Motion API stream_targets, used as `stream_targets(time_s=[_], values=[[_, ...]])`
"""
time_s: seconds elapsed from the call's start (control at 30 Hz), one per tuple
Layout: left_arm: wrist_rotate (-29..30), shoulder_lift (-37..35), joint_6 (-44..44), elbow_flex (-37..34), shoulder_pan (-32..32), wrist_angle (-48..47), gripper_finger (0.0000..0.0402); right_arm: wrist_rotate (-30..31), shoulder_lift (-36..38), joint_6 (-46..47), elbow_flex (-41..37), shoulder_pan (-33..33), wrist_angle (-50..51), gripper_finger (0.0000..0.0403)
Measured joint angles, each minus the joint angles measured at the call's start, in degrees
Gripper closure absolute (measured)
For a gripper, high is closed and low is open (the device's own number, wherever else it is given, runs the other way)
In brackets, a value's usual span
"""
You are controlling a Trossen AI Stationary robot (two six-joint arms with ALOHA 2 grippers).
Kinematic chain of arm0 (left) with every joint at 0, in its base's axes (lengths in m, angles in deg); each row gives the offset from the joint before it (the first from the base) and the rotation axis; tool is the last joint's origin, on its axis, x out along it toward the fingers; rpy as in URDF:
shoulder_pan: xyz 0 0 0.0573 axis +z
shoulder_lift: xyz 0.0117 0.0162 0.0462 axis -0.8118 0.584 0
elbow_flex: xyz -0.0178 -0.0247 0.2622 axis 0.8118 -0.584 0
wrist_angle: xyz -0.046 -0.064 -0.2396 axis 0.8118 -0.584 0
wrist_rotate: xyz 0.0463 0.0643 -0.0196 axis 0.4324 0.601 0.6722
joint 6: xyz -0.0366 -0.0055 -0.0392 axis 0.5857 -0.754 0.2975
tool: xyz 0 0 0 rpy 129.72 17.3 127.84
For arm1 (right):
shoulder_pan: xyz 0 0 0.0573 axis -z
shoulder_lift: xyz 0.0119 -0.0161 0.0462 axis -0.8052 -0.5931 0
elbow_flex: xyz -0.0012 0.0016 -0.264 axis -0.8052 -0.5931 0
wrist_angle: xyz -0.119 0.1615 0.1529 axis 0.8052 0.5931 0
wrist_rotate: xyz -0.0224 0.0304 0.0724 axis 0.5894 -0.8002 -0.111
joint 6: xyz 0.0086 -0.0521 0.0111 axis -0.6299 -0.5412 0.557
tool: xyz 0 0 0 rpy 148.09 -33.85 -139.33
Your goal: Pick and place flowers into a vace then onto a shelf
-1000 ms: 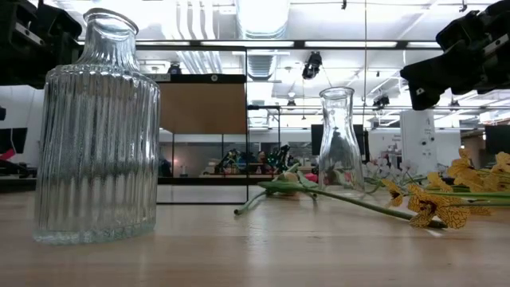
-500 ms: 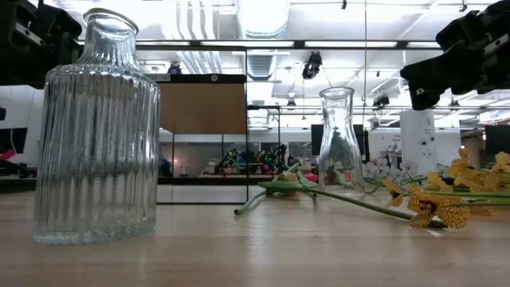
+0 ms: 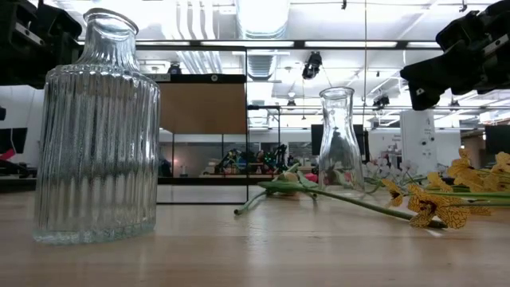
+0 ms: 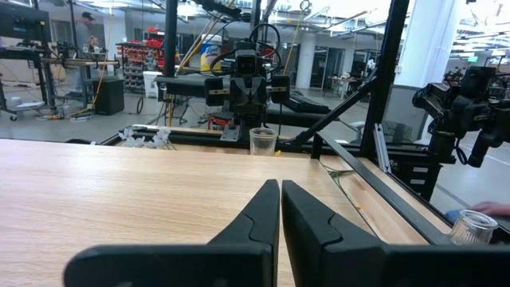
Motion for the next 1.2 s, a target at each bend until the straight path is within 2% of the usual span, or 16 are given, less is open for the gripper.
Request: stream_targets(time_s=[0.8, 1.2], values=[[0.02, -0.02, 0.00, 0.00, -0.01, 0.00, 0.0402, 0.02, 0.02, -0.04, 0.01, 0.02, 0.00, 0.0374], [0.01, -0.02, 0.00, 0.00, 0.00, 0.02, 0.0402, 0.02, 0.05, -6.99, 0.00, 0.01, 0.00, 0.0374]])
